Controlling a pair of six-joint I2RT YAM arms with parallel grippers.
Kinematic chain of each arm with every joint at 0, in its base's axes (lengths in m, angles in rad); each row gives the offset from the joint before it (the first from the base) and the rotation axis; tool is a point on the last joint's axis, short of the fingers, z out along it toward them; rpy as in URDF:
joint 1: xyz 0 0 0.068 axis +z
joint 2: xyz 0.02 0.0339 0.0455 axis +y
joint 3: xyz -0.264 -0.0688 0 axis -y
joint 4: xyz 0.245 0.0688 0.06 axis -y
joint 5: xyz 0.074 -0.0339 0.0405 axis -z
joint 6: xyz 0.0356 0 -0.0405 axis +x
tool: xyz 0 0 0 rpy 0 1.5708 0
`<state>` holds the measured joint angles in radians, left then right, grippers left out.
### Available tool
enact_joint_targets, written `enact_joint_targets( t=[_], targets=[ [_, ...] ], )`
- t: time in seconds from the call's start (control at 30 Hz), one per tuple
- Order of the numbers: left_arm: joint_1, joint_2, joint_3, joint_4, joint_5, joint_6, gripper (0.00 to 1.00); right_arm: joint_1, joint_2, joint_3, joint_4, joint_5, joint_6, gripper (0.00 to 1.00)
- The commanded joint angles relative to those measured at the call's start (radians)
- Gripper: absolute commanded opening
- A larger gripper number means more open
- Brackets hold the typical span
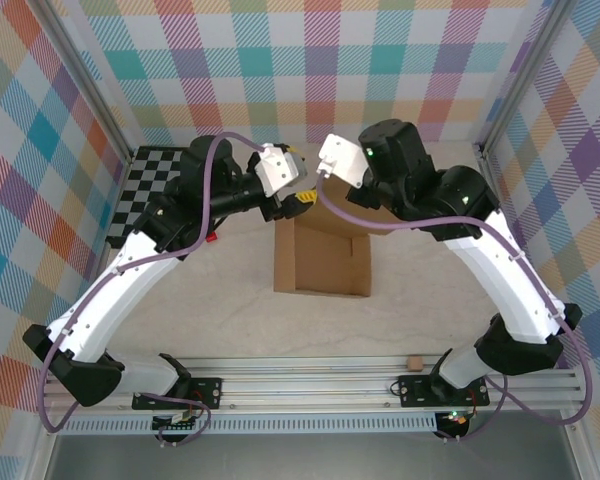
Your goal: Fold the paper box
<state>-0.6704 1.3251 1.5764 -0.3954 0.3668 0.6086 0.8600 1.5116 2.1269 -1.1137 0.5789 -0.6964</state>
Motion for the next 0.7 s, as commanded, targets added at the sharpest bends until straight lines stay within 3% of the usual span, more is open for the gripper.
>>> enact_joint_targets(
  t=[0.0, 0.3, 0.5, 0.67],
  targets=[
    [-0.024, 0.0, 0.008, -0.015, -0.004, -0.063, 0.64, 0.021, -0.031, -0.026, 0.068, 0.035, 0.014, 0.04],
    [-0.047, 0.078, -0.034, 0.014, -0.101, -0.142, 0.56, 0.063, -0.025, -0.045, 0.084, 0.033, 0.029, 0.05],
    [-0.047, 0.106, -0.044, 0.046, -0.169, -0.142, 0.43, 0.077, -0.043, -0.077, 0.094, -0.005, 0.052, 0.05],
    [-0.044, 0.075, -0.08, 0.052, -0.127, -0.095, 0.48, 0.079, -0.101, -0.17, 0.141, -0.026, 0.045, 0.05]
  ],
)
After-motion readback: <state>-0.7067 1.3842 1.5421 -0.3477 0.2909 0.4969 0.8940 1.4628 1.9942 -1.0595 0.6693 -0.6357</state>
